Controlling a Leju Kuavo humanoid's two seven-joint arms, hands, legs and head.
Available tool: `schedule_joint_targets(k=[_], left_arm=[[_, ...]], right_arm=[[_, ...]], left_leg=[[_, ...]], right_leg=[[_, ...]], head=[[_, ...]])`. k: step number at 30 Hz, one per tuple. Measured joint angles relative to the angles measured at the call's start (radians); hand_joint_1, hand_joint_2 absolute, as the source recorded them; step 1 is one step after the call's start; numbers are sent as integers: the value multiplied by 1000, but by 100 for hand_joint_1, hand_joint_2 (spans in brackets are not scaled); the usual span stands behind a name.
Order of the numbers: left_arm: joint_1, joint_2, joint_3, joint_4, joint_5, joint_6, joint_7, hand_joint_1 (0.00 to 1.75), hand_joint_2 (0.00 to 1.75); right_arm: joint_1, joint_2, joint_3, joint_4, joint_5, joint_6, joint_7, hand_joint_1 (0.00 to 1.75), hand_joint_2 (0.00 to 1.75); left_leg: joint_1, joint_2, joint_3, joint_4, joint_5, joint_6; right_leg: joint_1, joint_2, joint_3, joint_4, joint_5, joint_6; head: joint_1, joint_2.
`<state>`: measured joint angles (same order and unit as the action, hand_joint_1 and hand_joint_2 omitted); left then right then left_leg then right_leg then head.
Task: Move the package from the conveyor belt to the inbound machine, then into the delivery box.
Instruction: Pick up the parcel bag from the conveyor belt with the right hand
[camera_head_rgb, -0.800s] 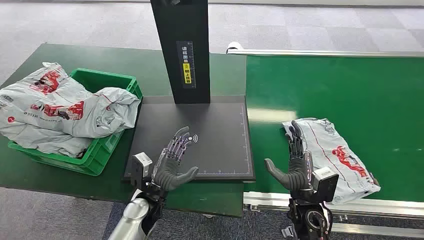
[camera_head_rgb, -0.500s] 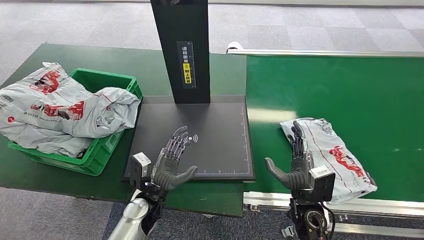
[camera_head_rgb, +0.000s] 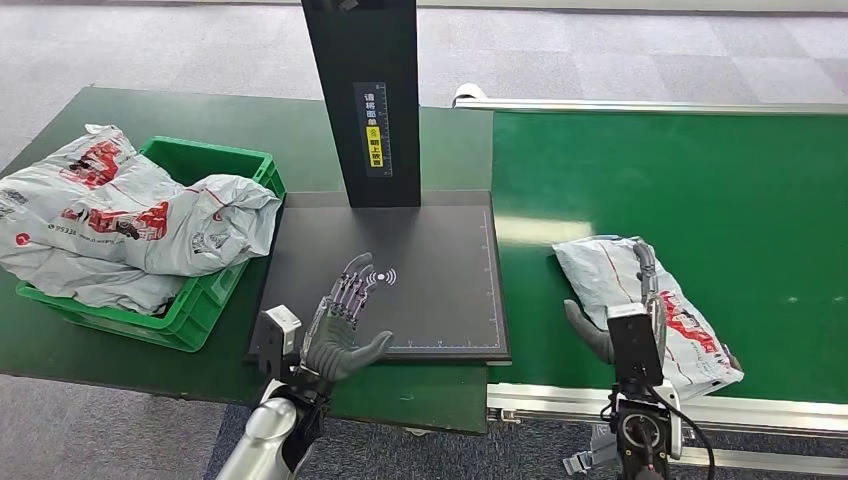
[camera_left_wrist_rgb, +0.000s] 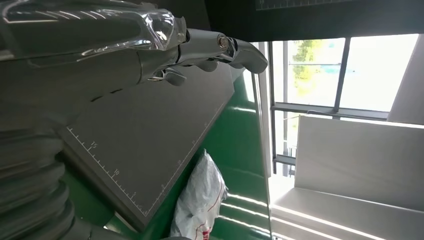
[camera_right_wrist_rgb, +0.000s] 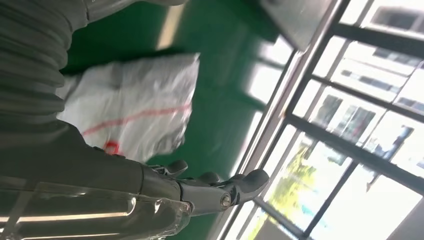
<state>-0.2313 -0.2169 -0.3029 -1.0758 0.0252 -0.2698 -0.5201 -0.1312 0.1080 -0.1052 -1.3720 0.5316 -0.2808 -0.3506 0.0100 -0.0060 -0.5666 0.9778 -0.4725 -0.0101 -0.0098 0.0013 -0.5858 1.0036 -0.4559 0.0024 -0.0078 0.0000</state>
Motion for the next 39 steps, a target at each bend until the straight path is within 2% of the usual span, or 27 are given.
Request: schedule_joint_targets(k=[9,11,16,23,27,31,32,33,35,36,37,39], left_arm=[[21,9,1,-19,7,19,10,0,175],[21,8,1,-19,6,19,11,0,175],[21,8,0,-17,1,14,11,0,175],[21,5,0,-15,-4,10,11,0,175],[19,3,0,-6,-14,3,11,0,175],[15,3,0,9,-20,-1,10,0,175],[14,3,0,13,-22,-2,10,0,175],[12,3,0,17,-24,-2,10,0,175],[9,2,0,24,-26,-3,9,0,175],[8,1,0,27,-26,-3,9,0,175],[6,0,0,30,-26,-3,10,0,175],[3,-1,0,33,-26,-1,16,0,175]], right_arm=[[-98,-122,-121,134,485,-211,276,0,175],[-98,-134,-147,148,568,-208,332,0,175],[-83,-142,-199,167,643,-104,415,0,175],[-72,-143,-223,181,667,-56,450,0,175],[-53,-143,-225,181,708,133,526,0,175],[-20,-144,-207,184,676,347,513,0,175],[-14,-147,-197,185,667,385,504,7,175],[-9,-151,-187,188,655,415,492,27,175],[-4,-162,-165,193,627,455,468,111,175],[-2,-168,-155,196,617,466,461,147,175],[0,-174,-146,199,608,473,455,171,175],[-1,-184,-130,207,595,479,447,174,175]], left_leg=[[0,-1,0,0,0,0],[0,-1,0,0,0,0],[0,-1,0,0,0,0],[0,0,0,0,0,0],[0,-1,0,0,0,0],[0,0,0,0,0,0],[0,0,0,0,0,0],[0,0,0,0,0,0],[0,1,1,0,-1,0],[0,1,2,0,-1,0],[0,1,2,0,-1,0],[0,2,3,0,-1,1]], right_leg=[[0,0,0,0,0,0],[0,0,0,0,0,0],[0,0,-1,0,0,0],[0,0,0,0,0,0],[0,0,0,0,0,0],[0,0,-1,0,0,0],[0,0,-1,0,0,0],[0,0,0,0,0,0],[0,1,0,0,0,0],[0,1,1,0,0,0],[0,1,1,0,0,0],[0,2,3,0,0,0]], head=[[0,0],[0,0],[0,0],[0,0],[0,0],[0,0],[0,0],[0,0],[0,0],[0,0],[0,0],[0,0]])
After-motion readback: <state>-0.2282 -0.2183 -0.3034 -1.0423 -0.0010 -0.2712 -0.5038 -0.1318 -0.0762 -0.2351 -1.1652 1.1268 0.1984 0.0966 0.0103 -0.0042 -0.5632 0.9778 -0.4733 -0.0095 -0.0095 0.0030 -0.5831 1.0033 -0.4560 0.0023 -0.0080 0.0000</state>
